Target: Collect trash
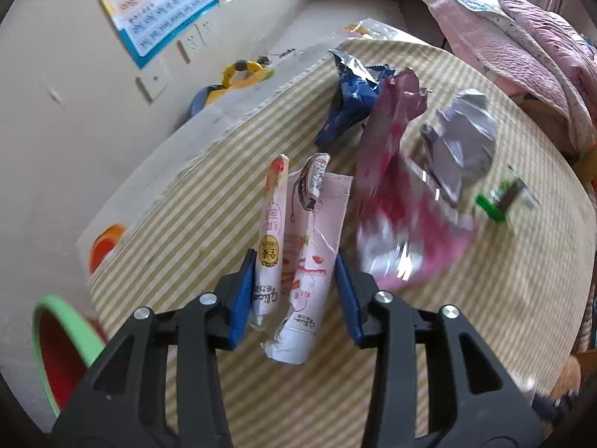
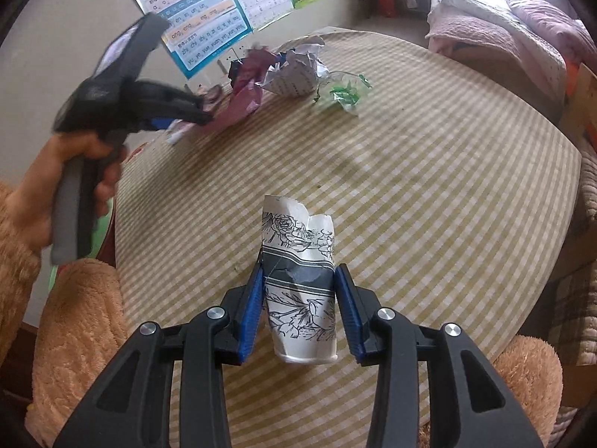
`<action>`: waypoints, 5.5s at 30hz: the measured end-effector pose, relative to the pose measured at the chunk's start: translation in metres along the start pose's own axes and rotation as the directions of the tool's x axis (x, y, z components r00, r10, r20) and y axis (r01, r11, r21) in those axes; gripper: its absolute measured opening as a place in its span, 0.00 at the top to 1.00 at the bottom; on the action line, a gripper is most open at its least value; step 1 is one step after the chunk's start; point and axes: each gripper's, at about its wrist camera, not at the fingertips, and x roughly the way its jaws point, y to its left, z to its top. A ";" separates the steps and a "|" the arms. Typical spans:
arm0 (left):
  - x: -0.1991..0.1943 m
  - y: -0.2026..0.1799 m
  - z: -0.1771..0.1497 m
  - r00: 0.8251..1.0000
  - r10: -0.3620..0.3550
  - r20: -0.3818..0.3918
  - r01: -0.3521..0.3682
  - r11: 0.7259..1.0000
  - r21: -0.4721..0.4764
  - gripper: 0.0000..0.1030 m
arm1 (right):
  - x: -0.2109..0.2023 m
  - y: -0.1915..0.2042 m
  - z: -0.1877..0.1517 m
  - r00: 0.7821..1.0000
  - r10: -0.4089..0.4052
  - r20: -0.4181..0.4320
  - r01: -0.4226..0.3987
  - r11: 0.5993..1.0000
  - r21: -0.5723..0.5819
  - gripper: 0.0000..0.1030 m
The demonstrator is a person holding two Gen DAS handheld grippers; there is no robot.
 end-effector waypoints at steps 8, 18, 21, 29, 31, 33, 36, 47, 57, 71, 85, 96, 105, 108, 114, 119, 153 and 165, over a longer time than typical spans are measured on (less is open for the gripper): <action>-0.050 0.005 -0.065 0.998 -0.068 0.010 0.069 0.994 -0.081 0.61 | -0.014 -0.002 -0.005 0.999 -0.029 0.019 0.029 1.000 0.007 0.64; -0.060 -0.023 -0.123 0.991 -0.124 -0.058 0.120 0.990 -0.070 0.60 | -0.018 -0.008 -0.008 0.998 -0.062 0.004 0.061 0.997 0.037 0.63; -0.058 -0.027 -0.126 0.991 -0.124 -0.058 0.121 0.991 -0.056 0.59 | -0.020 -0.007 -0.010 0.998 -0.067 0.009 0.067 0.997 0.032 0.63; -0.067 -0.030 -0.124 0.992 -0.122 -0.038 0.120 0.991 -0.053 0.53 | -0.022 -0.019 -0.011 0.999 -0.044 0.010 0.042 0.995 0.092 0.44; -0.068 -0.030 -0.125 0.992 -0.122 -0.037 0.120 0.991 -0.053 0.52 | -0.024 -0.021 -0.011 0.999 -0.038 0.017 0.036 0.994 0.102 0.42; -0.068 -0.031 -0.124 0.992 -0.122 -0.039 0.120 0.991 -0.051 0.51 | -0.024 -0.021 -0.011 0.999 -0.032 0.016 0.030 0.994 0.107 0.41; -0.068 -0.033 -0.123 0.991 -0.125 -0.039 0.123 0.991 -0.044 0.50 | -0.024 -0.020 -0.011 0.999 -0.031 0.013 0.029 0.994 0.101 0.41; -0.068 -0.036 -0.125 0.992 -0.117 -0.042 0.115 0.992 -0.044 0.44 | -0.019 -0.016 -0.012 1.000 -0.028 0.006 0.028 0.996 0.079 0.41; -0.068 -0.039 -0.139 0.984 -0.156 -0.086 0.149 0.985 -0.082 0.40 | -0.014 -0.005 -0.014 1.000 -0.024 -0.008 0.024 0.999 0.024 0.57; -0.055 -0.047 -0.142 0.981 -0.165 -0.103 0.160 0.985 -0.059 0.62 | -0.016 -0.009 -0.015 1.000 -0.008 -0.004 0.008 0.999 0.044 0.58; -0.100 -0.034 -0.129 0.991 -0.126 0.054 0.128 0.990 -0.050 0.62 | -0.031 -0.007 -0.010 1.000 -0.009 0.029 0.008 0.998 0.062 0.70; -0.122 -0.023 -0.126 0.982 -0.138 0.126 0.146 0.988 -0.055 0.62 | -0.047 0.003 -0.009 0.999 0.003 0.053 -0.007 0.997 0.072 0.71; -0.127 -0.008 -0.130 0.978 -0.149 0.147 0.162 0.983 -0.083 0.62 | -0.068 0.022 -0.001 0.996 0.000 0.091 -0.005 0.999 0.049 0.71; -0.128 -0.003 -0.132 0.977 -0.149 0.156 0.163 0.983 -0.087 0.62 | -0.073 0.029 0.002 0.995 0.001 0.100 -0.004 0.999 0.039 0.71; -0.131 0.006 -0.135 0.975 -0.138 0.172 0.155 0.984 -0.088 0.62 | -0.074 0.044 0.008 0.995 0.003 0.103 -0.004 1.000 0.013 0.71; -0.133 0.016 -0.137 0.974 -0.133 0.185 0.154 0.982 -0.105 0.62 | -0.075 0.056 0.013 0.994 0.008 0.107 -0.007 1.000 -0.011 0.71; -0.133 0.153 -0.180 0.980 0.012 0.198 0.062 0.930 -0.362 0.62 | -0.043 0.189 0.035 0.996 0.080 0.046 -0.064 0.960 -0.274 0.70; -0.117 0.200 -0.204 0.989 0.059 0.134 0.006 0.895 -0.445 0.62 | -0.024 0.228 0.034 0.994 0.110 -0.007 -0.107 0.940 -0.324 0.70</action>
